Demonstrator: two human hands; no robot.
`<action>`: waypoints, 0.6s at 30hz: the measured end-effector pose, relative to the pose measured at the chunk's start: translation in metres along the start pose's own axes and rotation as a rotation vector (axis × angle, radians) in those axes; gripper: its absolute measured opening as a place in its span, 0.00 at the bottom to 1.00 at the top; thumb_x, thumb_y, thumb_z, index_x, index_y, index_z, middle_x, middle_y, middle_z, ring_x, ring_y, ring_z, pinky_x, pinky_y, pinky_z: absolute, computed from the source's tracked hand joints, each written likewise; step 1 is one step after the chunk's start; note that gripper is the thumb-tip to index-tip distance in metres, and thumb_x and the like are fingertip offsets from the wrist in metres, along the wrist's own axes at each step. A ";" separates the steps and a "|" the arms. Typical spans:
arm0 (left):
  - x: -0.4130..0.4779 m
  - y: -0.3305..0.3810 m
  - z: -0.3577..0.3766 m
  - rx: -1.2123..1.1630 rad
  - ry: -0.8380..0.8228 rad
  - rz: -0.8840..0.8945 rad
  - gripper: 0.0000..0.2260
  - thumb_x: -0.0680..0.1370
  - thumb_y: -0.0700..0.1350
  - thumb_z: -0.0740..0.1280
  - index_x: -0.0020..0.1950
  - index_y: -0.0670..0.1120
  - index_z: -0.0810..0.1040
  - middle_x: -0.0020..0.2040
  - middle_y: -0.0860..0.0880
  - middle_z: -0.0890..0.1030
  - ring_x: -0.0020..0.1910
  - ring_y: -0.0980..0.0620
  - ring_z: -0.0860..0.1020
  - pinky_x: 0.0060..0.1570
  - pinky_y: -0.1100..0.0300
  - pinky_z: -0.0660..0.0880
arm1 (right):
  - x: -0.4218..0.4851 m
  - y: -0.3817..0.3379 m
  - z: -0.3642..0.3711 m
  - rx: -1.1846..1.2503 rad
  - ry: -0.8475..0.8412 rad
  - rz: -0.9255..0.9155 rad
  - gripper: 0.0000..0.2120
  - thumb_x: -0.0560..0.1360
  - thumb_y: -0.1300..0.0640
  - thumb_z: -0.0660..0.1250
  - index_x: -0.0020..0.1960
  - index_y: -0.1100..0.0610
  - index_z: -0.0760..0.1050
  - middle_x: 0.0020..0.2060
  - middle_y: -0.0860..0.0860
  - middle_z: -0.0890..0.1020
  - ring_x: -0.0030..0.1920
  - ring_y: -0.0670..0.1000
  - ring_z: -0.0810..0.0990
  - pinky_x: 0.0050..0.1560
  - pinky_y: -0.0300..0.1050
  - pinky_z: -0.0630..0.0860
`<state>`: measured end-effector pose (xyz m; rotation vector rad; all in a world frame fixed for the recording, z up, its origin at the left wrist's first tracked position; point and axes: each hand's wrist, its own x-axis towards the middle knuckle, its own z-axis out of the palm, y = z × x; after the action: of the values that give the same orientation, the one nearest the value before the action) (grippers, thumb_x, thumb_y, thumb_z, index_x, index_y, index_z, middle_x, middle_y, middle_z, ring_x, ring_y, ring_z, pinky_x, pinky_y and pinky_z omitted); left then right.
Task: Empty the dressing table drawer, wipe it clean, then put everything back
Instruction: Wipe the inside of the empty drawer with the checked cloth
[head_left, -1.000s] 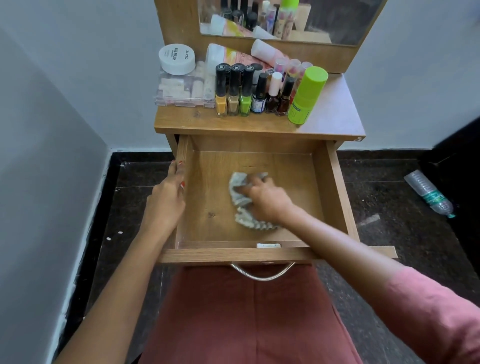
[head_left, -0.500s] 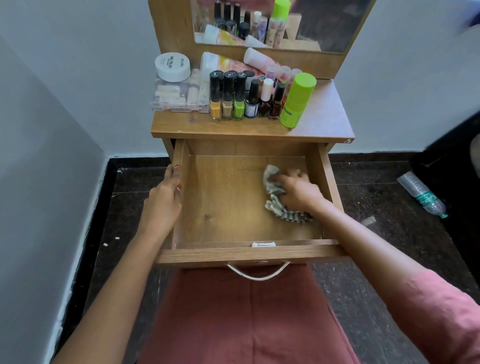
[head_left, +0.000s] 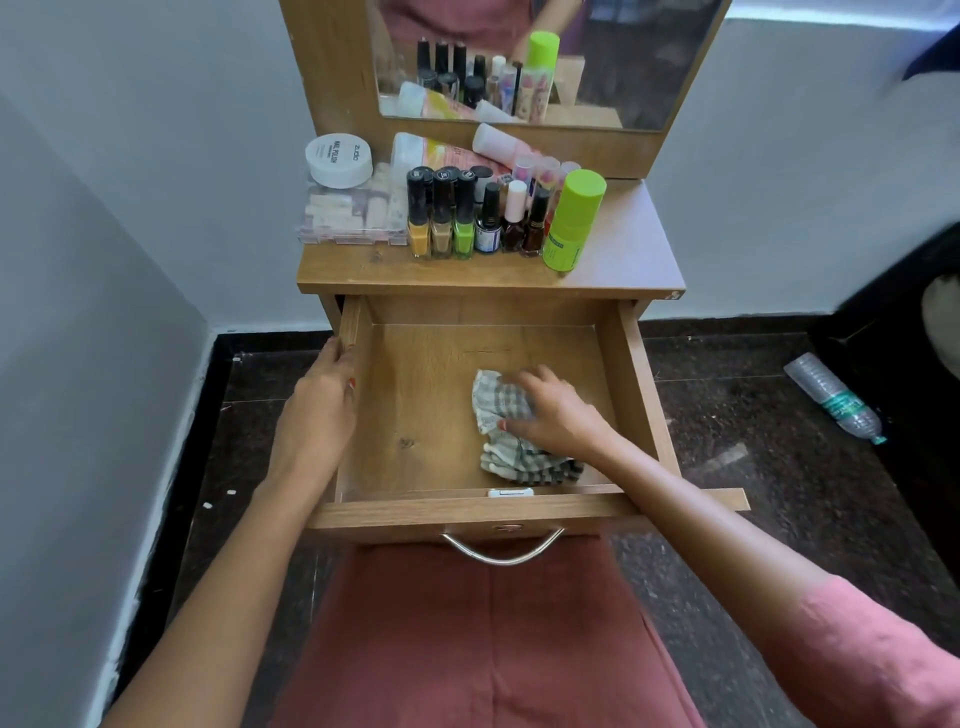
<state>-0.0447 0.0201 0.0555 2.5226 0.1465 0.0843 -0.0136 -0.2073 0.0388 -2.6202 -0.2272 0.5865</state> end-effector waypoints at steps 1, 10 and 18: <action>0.001 0.002 -0.001 0.013 0.041 0.021 0.18 0.78 0.31 0.55 0.66 0.40 0.70 0.71 0.44 0.67 0.64 0.40 0.72 0.60 0.44 0.73 | 0.001 0.002 -0.002 0.076 0.076 0.041 0.24 0.74 0.51 0.65 0.68 0.55 0.64 0.66 0.56 0.67 0.65 0.58 0.68 0.63 0.58 0.71; 0.019 0.058 0.040 -0.092 -0.418 -0.309 0.09 0.78 0.48 0.62 0.44 0.45 0.75 0.39 0.46 0.78 0.35 0.51 0.74 0.35 0.61 0.69 | 0.002 0.023 -0.014 0.386 0.044 0.501 0.23 0.75 0.52 0.66 0.63 0.66 0.68 0.58 0.58 0.77 0.56 0.56 0.76 0.50 0.44 0.71; 0.026 0.078 0.083 -0.294 -0.475 -0.485 0.11 0.74 0.47 0.67 0.35 0.47 0.69 0.40 0.47 0.76 0.43 0.48 0.78 0.47 0.55 0.77 | 0.005 0.022 -0.012 0.457 -0.032 0.548 0.27 0.71 0.51 0.71 0.63 0.65 0.69 0.58 0.58 0.77 0.51 0.53 0.75 0.46 0.43 0.69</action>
<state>-0.0048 -0.0876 0.0337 2.0825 0.5034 -0.6329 -0.0028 -0.2297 0.0367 -2.2088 0.5696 0.7509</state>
